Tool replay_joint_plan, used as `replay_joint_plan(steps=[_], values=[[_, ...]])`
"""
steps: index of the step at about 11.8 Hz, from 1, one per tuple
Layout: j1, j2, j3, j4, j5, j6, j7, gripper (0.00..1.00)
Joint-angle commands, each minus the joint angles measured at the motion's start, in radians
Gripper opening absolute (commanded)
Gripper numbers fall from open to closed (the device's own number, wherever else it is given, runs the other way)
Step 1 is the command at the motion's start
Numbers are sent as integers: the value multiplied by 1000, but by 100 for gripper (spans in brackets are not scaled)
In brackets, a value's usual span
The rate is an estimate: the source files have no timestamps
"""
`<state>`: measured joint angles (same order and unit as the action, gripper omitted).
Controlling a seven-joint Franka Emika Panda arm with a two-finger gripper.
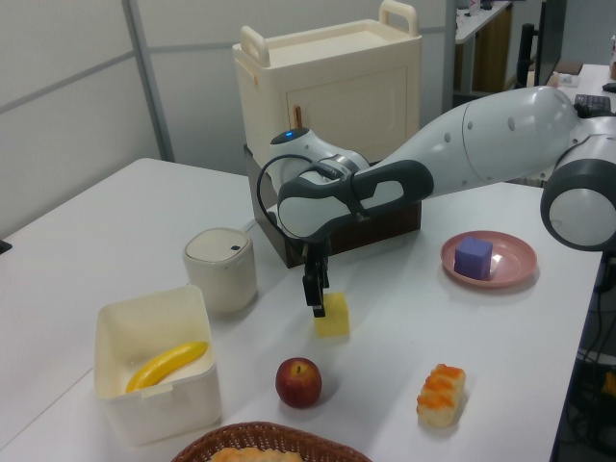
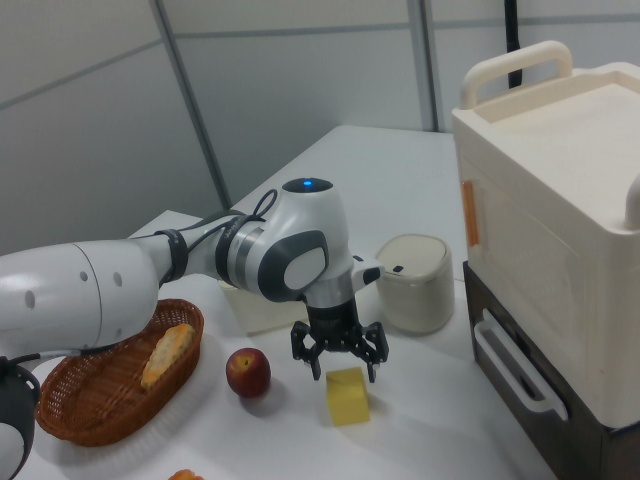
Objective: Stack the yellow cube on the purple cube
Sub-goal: 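Lower the open gripper over the yellow cube and close on it, then lift the yellow cube and carry it over the purple cube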
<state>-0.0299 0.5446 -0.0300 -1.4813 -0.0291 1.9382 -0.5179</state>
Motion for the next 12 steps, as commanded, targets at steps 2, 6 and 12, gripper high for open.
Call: replay_joint_plan(steps=[2, 6, 12], values=[[2, -11, -5, -57, -20, 35, -71, 86], [-11, -46, -11, -48, -18, 22, -65, 24], [-30, -218, -71, -42, -61, -82, -27, 20]])
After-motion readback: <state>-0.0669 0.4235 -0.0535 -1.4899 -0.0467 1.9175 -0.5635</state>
